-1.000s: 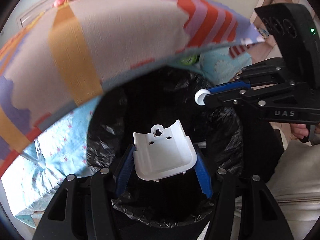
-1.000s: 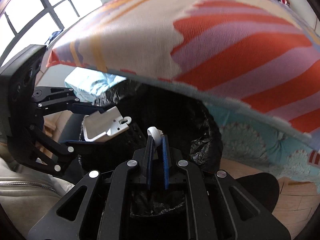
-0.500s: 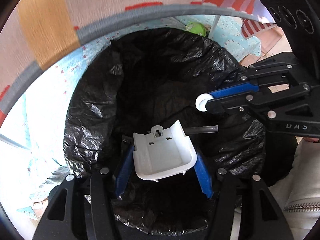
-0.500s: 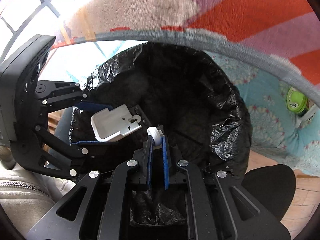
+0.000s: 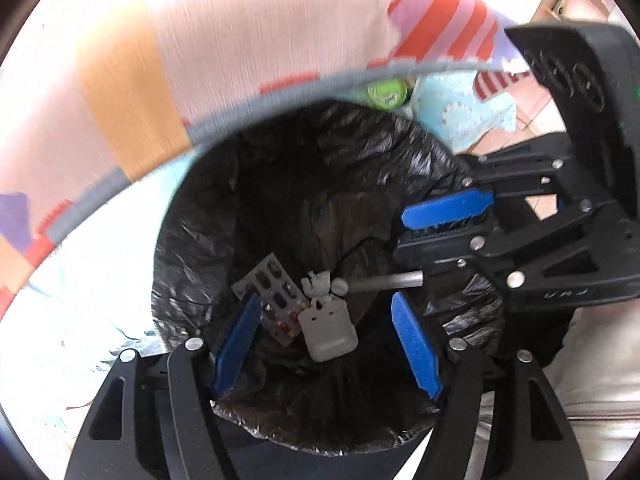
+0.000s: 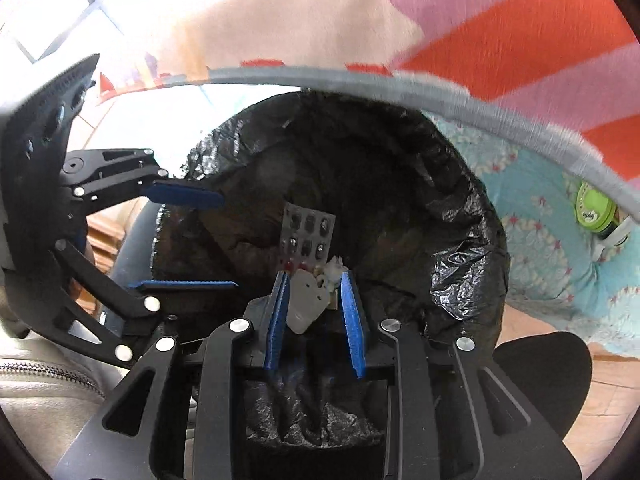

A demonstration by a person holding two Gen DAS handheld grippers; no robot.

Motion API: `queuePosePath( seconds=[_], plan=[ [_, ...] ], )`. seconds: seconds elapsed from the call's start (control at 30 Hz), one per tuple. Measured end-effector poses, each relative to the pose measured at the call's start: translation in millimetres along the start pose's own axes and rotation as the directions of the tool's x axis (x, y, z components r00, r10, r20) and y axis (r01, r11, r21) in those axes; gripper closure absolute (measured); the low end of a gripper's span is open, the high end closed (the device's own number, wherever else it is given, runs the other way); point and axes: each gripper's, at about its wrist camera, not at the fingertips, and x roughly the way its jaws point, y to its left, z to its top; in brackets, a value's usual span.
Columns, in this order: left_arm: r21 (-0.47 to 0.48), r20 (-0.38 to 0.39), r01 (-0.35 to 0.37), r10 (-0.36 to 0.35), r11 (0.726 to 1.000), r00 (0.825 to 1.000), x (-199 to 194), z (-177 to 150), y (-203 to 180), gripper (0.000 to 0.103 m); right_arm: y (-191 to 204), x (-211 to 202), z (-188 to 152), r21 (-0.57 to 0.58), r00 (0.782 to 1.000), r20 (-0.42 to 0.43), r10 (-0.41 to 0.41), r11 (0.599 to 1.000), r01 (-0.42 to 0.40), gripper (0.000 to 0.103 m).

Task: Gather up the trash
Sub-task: 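Open the left gripper to drop the soap dish while the right gripper releases the cap, then move both open grippers back over the bed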

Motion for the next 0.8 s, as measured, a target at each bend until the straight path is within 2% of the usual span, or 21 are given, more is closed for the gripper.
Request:
queuePosePath(
  seconds=[0.27,0.4,0.63,0.8],
  plan=[
    [0.017,0.132,-0.011,0.009,1.0,0.991,-56.8,11.5,-1.5,0.037,-6.6,-40.9,10.7,0.008,0.997,0.075,-0.006,1.0,0.006,0.076],
    [0.03,0.215,-0.031,0.023,0.999,0.976,-84.9,15.7,1.3,0.037,-7.2,-63.1,15.2,0.015,0.992,0.128,-0.004,1.0,0.002,0.076],
    [0.023,0.292,-0.06,0.05,0.998,0.955,-115.8,32.3,9.7,0.037,-9.4,-102.3,27.2,0.013,0.974,0.225,-0.015,1.0,0.013,0.076],
    [0.018,0.359,-0.068,0.057,0.998,0.932,-137.1,45.4,20.7,0.037,-15.4,-117.1,35.8,0.026,0.966,0.254,-0.046,0.999,0.041,0.076]
  ],
)
